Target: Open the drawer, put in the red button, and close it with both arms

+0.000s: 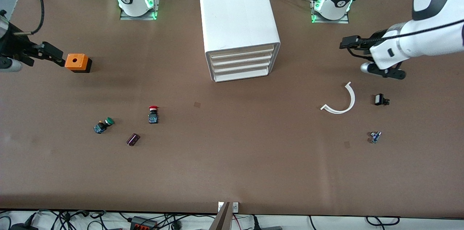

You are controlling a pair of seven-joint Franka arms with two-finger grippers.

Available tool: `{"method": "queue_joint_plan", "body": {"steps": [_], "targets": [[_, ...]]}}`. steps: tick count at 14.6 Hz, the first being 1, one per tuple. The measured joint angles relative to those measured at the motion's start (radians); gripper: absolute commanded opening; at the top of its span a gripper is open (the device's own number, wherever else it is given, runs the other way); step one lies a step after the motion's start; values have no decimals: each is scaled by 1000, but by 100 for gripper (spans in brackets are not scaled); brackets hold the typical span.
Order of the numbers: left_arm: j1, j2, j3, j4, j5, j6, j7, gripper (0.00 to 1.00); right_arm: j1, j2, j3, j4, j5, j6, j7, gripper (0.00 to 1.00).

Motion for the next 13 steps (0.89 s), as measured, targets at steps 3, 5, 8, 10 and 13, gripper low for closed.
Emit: {"method": "queue_joint_plan", "body": {"steps": [3,5,8,10,13], "targets": [[-10,79,-1,0,-238,0,144,100,27,89,7,1,1,11,0,100],[-10,144,0,0,-357,9,248,100,69,150,10,3,1,25,1,100],[-26,247,-3,-1,-488,37,392,100,111,257,14,5,25,95,3,100],[-58,319,-6,-2,-552,91,495,100,134,340,15,25,52,129,1,100],[-112,434,-10,-12,-672,166,688,100,198,475,17,70,68,181,2,100]]}}
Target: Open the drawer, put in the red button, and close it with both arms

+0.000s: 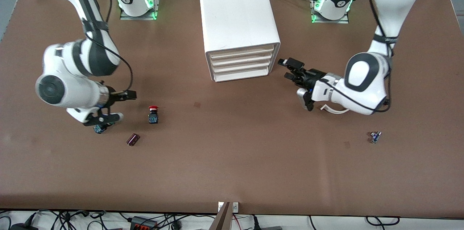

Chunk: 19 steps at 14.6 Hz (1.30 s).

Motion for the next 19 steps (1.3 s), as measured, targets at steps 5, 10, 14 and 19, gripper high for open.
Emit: {"method": "queue_joint_plan", "body": {"steps": [5,10,14,19], "targets": [[-56,95,-3,-97,-235,26,237,92,51,157,-4,26,0,147,4,100],[-89,104,-4,-167,-288,33,354,60,49,208,-15,33,-1,195,14,100],[-95,108,-4,-174,-288,33,371,24,51,230,-14,33,0,239,47,100],[-97,123,-4,-176,-295,32,404,5,51,253,-14,37,0,260,94,52]]}}
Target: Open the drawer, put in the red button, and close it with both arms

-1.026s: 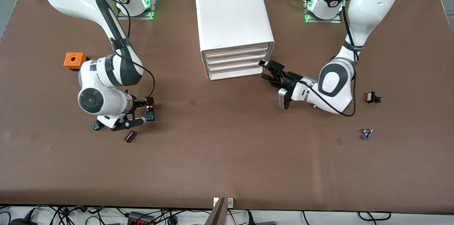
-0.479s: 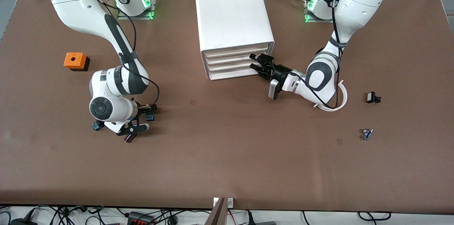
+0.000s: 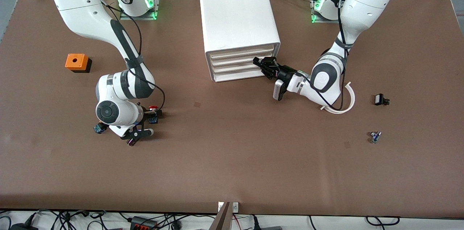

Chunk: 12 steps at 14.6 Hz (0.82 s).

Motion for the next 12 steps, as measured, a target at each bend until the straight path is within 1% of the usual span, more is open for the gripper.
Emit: {"method": "queue_joint_plan", "body": {"steps": [1,2,3,5,7,9,12], "targets": [[1,2,0,0,-4,-2,2,3,0,0,0,1,2,3,7,33],[1,3,0,0,-5,-4,2,2,-1,0,0,3,7,7,12,13],[1,3,0,0,-5,-4,3,2,-3,0,-1,5,16,8,12,0],[1,3,0,0,-5,-4,3,2,-7,0,-1,11,22,9,12,0],[1,3,0,1,-5,-4,3,2,-3,-1,1,44,22,10,12,0],[2,4,3,11,-5,0,3,2,2,-8,3,113,22,-17,12,0],[4,16,20,61,-5,8,-16,2,20,-37,9,239,22,-96,10,0]]}}
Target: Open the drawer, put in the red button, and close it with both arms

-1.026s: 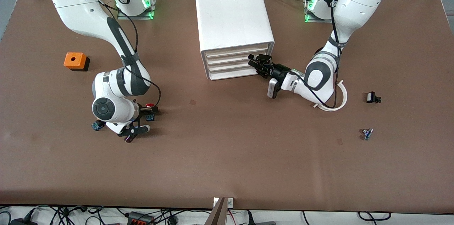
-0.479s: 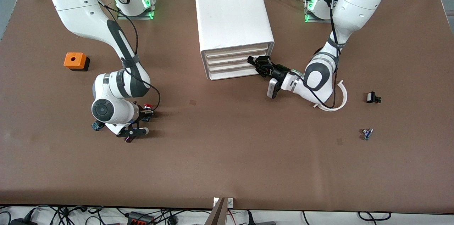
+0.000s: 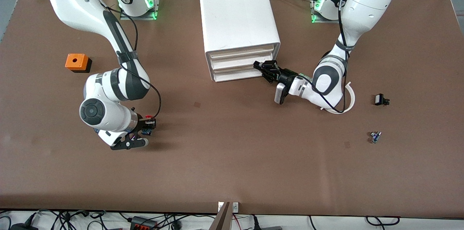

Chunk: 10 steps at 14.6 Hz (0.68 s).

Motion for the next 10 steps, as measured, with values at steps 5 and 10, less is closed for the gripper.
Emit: {"method": "queue_joint_plan", "body": {"steps": [5,10], "targets": [[11,75,31,137,0,-7,-21,2,126,-37,0,92,-1,-61,1,0],[15,112,49,214,0,-8,-62,99,261,-82,0,106,-42,-69,33,0]]}}
